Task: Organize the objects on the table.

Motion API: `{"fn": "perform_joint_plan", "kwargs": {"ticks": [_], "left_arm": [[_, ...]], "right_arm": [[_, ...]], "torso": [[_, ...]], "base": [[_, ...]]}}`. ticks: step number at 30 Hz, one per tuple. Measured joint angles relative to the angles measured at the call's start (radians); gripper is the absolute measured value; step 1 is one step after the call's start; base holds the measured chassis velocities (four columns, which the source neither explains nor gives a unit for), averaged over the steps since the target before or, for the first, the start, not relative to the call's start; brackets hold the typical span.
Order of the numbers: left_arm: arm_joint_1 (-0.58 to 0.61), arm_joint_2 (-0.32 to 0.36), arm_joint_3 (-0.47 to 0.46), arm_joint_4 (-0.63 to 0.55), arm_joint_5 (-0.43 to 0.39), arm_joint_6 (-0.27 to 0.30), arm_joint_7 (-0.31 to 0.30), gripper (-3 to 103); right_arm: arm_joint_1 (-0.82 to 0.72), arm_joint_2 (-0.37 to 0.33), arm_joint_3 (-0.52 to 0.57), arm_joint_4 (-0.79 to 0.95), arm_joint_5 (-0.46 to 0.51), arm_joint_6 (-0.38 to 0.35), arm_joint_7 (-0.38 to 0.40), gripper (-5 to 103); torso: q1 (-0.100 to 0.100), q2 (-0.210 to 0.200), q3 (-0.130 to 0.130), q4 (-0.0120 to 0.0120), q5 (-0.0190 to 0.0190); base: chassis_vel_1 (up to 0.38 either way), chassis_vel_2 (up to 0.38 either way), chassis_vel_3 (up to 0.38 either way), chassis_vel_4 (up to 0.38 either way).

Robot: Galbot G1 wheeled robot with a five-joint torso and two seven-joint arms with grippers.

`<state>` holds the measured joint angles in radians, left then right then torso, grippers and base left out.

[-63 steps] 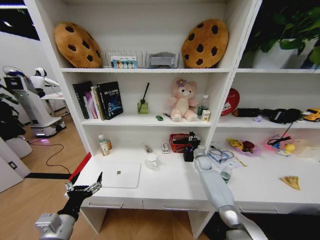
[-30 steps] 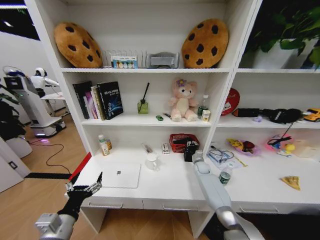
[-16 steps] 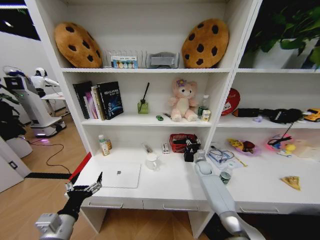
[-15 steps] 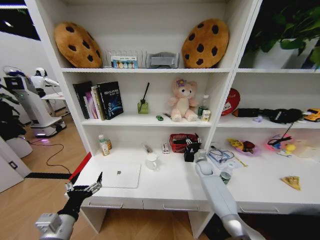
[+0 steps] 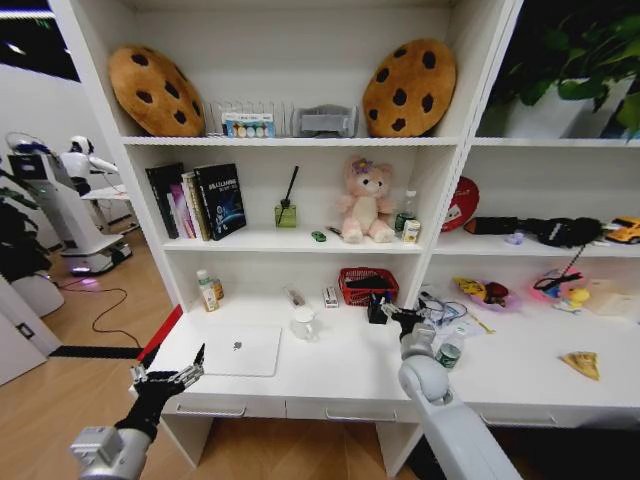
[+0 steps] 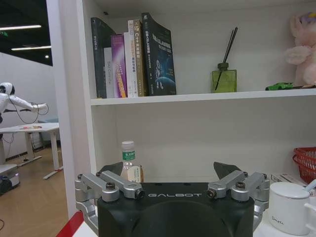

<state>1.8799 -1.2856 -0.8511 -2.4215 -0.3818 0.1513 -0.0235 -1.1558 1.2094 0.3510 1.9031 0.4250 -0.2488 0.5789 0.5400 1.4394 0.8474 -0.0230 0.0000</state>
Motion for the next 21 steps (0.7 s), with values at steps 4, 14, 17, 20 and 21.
{"fn": "perform_joint_plan", "kwargs": {"ticks": [4,14,17,20,21], "left_arm": [[0.000,0.000,0.000,0.000,0.000,0.000,0.000,100],[0.000,0.000,0.000,0.000,0.000,0.000,0.000,100],[0.000,0.000,0.000,0.000,0.000,0.000,0.000,100],[0.000,0.000,0.000,0.000,0.000,0.000,0.000,100],[0.000,0.000,0.000,0.000,0.000,0.000,0.000,100]], "right_arm": [[-0.040,0.003,-0.001,0.056,0.078,-0.037,0.093,100],[-0.156,-0.053,0.014,0.271,0.422,-0.142,0.343,100],[-0.176,-0.068,0.031,0.282,0.444,-0.138,0.382,100],[-0.191,-0.086,0.058,0.285,0.451,-0.133,0.424,100],[-0.191,-0.086,0.058,0.285,0.451,-0.133,0.424,100]], "torso": [[0.000,0.000,0.000,0.0000,0.0002],[0.000,0.000,0.000,-0.0001,0.0000],[0.000,0.000,0.000,-0.0002,0.0000],[0.000,0.000,0.000,-0.0001,0.0001],[0.000,0.000,0.000,-0.0001,0.0001]], "base": [[0.000,0.000,0.000,0.000],[0.000,0.000,0.000,0.000],[0.000,0.000,0.000,0.000],[0.000,0.000,0.000,0.000],[0.000,0.000,0.000,0.000]]}}
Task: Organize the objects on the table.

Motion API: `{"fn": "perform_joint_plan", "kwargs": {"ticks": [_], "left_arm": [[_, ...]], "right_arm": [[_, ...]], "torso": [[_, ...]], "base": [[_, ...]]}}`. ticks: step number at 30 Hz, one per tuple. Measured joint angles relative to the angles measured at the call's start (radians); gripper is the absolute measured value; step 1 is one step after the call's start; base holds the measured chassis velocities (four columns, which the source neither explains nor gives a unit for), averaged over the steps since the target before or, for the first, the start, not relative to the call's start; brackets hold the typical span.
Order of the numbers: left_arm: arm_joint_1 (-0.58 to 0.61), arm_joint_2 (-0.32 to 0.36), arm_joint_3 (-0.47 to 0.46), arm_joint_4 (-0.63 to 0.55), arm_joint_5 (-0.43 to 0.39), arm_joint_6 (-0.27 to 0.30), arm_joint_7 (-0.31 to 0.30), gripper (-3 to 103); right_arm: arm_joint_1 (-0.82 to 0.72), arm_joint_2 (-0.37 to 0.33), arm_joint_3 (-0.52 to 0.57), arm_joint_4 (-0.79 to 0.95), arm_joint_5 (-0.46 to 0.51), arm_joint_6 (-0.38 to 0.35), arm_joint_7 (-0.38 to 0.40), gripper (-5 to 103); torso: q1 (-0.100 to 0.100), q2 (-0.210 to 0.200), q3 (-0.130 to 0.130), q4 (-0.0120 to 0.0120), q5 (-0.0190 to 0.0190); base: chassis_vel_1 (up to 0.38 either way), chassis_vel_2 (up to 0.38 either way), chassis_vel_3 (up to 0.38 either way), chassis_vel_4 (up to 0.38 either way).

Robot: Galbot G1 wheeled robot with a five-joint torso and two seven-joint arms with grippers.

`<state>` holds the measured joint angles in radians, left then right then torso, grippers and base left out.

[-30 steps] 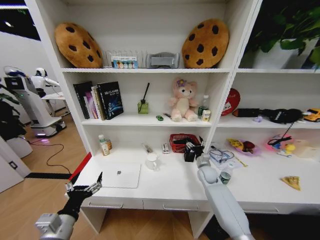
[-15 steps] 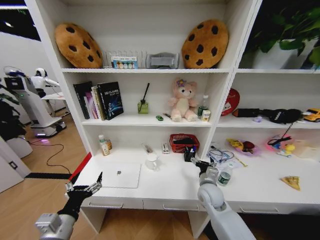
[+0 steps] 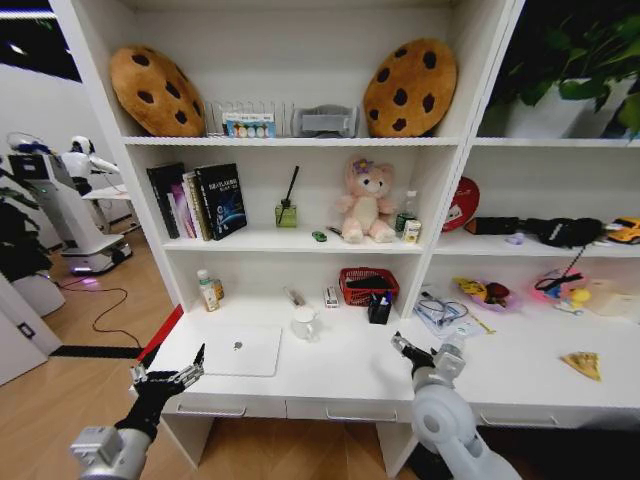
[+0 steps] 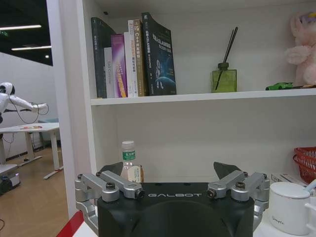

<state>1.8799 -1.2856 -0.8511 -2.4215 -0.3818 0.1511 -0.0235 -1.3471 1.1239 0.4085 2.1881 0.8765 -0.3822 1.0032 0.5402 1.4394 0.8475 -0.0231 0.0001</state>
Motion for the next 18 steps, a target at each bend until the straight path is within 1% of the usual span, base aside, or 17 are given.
{"fn": "perform_joint_plan", "kwargs": {"ticks": [2,6,7,8,9,11,12,13,15,18], "left_arm": [[0.000,0.000,0.000,0.000,0.000,0.000,0.000,100],[0.000,0.000,0.000,0.000,0.000,0.000,0.000,100],[0.000,0.000,0.000,0.000,0.000,0.000,0.000,100],[0.000,0.000,0.000,0.000,0.000,0.000,0.000,100],[0.000,0.000,0.000,0.000,0.000,0.000,0.000,100],[0.000,0.000,0.000,0.000,0.000,0.000,0.000,100],[0.000,0.000,0.000,0.000,0.000,0.000,0.000,100],[0.000,0.000,0.000,0.000,0.000,0.000,0.000,100],[0.000,0.000,0.000,0.000,0.000,0.000,0.000,100],[0.000,0.000,0.000,0.000,0.000,0.000,0.000,100]], "right_arm": [[-0.008,-0.014,0.016,-0.002,0.012,0.000,0.019,100],[-0.009,-0.017,0.019,-0.003,0.015,0.000,0.022,100],[-0.018,-0.026,0.045,-0.027,0.020,0.000,0.023,100],[-0.018,-0.025,0.060,-0.050,0.001,0.001,0.006,100],[-0.018,-0.025,0.060,-0.050,0.001,0.001,0.006,100],[0.010,-0.012,0.093,-0.151,-0.115,0.031,-0.066,100],[0.010,-0.012,0.093,-0.151,-0.115,0.031,-0.066,100],[0.038,-0.013,0.103,-0.186,-0.138,0.036,-0.080,100],[0.093,-0.020,0.109,-0.246,-0.135,0.037,-0.085,100],[0.135,-0.021,0.108,-0.294,-0.132,0.037,-0.089,100]], "torso": [[0.000,0.000,0.000,0.0000,-0.0001],[0.000,0.000,0.000,0.0000,-0.0001],[0.000,0.000,0.000,0.0000,0.0000],[0.000,0.000,0.000,0.0000,-0.0001],[0.000,0.000,0.000,0.0000,-0.0001],[0.000,0.000,0.000,-0.0001,0.0001],[0.000,0.000,0.000,-0.0001,0.0001],[0.000,0.000,0.000,0.0001,-0.0001],[0.000,0.000,0.000,0.0000,-0.0001],[0.000,0.000,0.000,0.0001,0.0000]], "base": [[0.000,0.000,0.000,0.000],[0.000,0.000,0.000,0.000],[0.000,0.000,0.000,0.000],[0.000,0.000,0.000,0.000],[0.000,0.000,0.000,0.000],[0.000,0.000,0.000,0.000],[0.000,0.000,0.000,0.000],[0.000,0.000,0.000,0.000],[0.000,0.000,0.000,0.000],[0.000,0.000,0.000,0.000]]}}
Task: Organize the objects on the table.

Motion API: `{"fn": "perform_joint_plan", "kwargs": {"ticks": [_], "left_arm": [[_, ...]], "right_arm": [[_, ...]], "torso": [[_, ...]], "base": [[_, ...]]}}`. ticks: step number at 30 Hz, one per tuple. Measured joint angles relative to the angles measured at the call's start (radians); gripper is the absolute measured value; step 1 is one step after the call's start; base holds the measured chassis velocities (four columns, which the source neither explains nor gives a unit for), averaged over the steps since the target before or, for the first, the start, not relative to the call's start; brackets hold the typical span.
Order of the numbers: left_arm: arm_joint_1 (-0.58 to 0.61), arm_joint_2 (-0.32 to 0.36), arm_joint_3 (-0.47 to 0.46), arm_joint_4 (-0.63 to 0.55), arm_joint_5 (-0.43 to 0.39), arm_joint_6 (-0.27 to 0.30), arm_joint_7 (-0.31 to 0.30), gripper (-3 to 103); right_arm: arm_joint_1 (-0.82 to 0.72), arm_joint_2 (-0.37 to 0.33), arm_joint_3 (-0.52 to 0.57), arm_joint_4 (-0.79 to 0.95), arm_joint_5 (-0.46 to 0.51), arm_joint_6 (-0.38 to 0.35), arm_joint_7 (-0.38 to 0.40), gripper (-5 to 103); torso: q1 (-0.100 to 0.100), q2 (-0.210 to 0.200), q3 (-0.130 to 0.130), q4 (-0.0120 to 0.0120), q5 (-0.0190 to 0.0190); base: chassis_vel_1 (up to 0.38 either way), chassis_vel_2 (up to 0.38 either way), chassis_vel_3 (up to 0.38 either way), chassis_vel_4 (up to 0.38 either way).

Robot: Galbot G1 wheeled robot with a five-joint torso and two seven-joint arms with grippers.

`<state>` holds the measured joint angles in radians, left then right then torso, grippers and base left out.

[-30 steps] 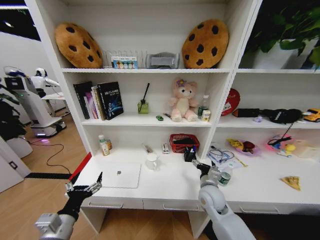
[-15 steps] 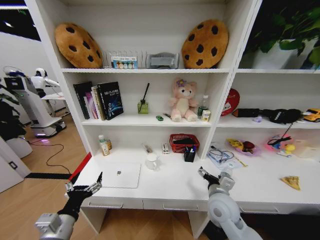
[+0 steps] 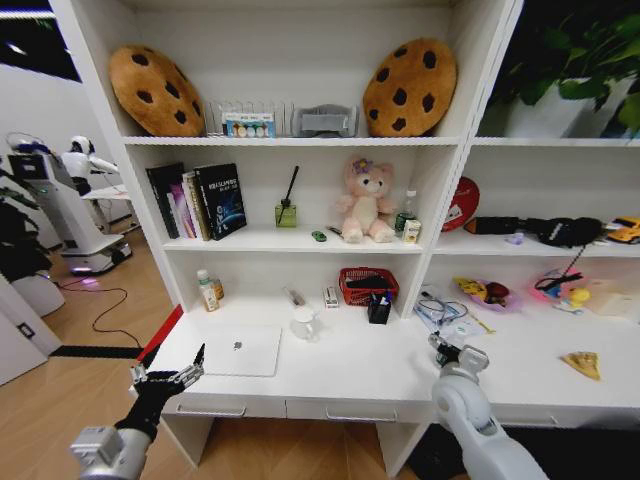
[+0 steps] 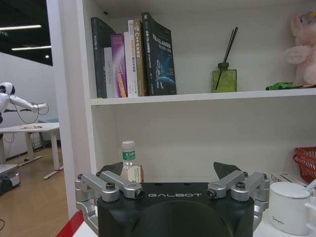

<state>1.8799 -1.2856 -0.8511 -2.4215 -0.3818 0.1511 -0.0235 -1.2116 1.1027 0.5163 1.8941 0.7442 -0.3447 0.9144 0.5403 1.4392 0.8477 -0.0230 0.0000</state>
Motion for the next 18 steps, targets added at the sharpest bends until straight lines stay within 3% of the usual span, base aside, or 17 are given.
{"fn": "perform_joint_plan", "kwargs": {"ticks": [3,10,12,16,18], "left_arm": [[0.000,0.000,0.000,0.000,0.000,0.000,0.000,100],[0.000,0.000,0.000,0.000,0.000,0.000,0.000,100],[0.000,0.000,0.000,0.000,0.000,0.000,0.000,100],[0.000,0.000,0.000,0.000,0.000,0.000,0.000,100],[0.000,0.000,0.000,0.000,0.000,0.000,0.000,100]], "right_arm": [[0.019,0.001,-0.004,-0.021,0.002,0.000,-0.004,103],[-0.001,0.030,-0.016,-0.040,0.020,0.001,-0.008,86],[-0.011,0.045,-0.017,-0.056,0.022,0.006,-0.016,78],[-0.010,0.052,-0.017,-0.075,0.017,0.015,-0.022,72],[-0.004,0.053,-0.016,-0.083,0.011,0.022,-0.032,61]], "torso": [[0.000,0.000,0.000,0.0000,0.0000],[0.000,0.000,0.000,-0.0001,-0.0001],[0.000,0.000,0.000,-0.0003,-0.0001],[0.000,0.000,0.000,-0.0002,0.0000],[0.000,0.000,0.000,-0.0001,0.0000]], "base": [[0.000,0.000,0.000,0.000],[0.000,0.000,0.000,0.000],[0.000,0.000,0.000,0.000],[0.000,0.000,0.000,0.000],[0.000,0.000,0.000,0.000]]}}
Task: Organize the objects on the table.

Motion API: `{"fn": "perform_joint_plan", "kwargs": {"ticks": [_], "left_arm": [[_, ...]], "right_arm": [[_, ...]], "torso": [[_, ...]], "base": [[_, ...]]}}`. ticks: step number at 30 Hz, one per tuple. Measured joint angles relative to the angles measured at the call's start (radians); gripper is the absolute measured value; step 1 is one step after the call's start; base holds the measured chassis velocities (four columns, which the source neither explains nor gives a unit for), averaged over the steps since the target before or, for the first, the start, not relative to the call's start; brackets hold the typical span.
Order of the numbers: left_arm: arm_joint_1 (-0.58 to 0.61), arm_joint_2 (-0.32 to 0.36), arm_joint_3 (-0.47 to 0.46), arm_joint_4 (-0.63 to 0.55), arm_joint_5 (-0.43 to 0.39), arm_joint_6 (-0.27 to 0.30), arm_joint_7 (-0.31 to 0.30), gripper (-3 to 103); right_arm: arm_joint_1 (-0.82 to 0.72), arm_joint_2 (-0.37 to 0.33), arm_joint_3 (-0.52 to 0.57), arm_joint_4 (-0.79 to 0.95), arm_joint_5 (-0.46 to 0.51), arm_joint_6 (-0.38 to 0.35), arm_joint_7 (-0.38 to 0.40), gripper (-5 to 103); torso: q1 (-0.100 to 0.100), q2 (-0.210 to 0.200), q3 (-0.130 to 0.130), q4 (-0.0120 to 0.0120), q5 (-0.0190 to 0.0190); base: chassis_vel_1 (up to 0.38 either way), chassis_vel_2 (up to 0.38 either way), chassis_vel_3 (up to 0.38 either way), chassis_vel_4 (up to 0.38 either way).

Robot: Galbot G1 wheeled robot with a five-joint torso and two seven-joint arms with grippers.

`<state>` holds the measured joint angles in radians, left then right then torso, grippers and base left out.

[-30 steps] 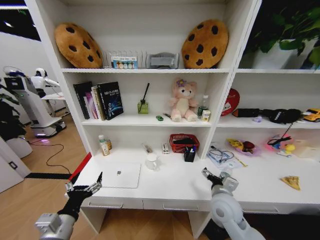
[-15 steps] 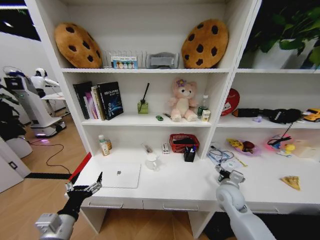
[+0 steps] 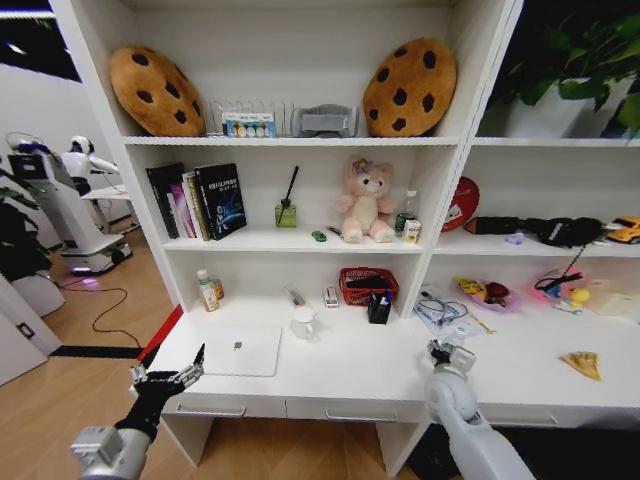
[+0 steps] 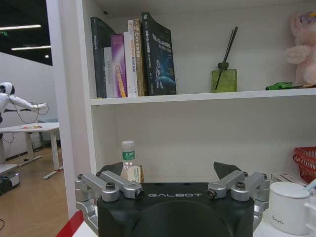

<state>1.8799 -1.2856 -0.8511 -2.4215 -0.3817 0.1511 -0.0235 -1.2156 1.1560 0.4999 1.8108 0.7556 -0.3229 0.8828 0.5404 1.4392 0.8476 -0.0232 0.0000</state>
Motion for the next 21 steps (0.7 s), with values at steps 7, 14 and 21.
{"fn": "perform_joint_plan", "kwargs": {"ticks": [7,14,21], "left_arm": [[0.000,0.000,0.000,0.000,0.000,0.000,0.000,100],[0.000,0.000,0.000,0.000,0.000,0.000,0.000,100],[0.000,0.000,0.000,0.000,0.000,0.000,0.000,100]], "right_arm": [[0.002,-0.004,0.010,0.024,-0.046,0.022,-0.026,37],[-0.067,-0.062,0.064,0.187,-0.172,0.055,-0.331,27],[-0.135,-0.123,0.134,0.297,-0.252,0.032,-0.738,27]], "torso": [[0.000,0.000,0.000,0.0001,0.0002],[0.000,0.000,0.000,0.0000,-0.0002],[0.000,0.000,0.000,0.0001,0.0001]], "base": [[0.000,0.000,0.000,0.000],[0.000,0.000,0.000,0.000],[0.000,0.000,0.000,0.000]]}}
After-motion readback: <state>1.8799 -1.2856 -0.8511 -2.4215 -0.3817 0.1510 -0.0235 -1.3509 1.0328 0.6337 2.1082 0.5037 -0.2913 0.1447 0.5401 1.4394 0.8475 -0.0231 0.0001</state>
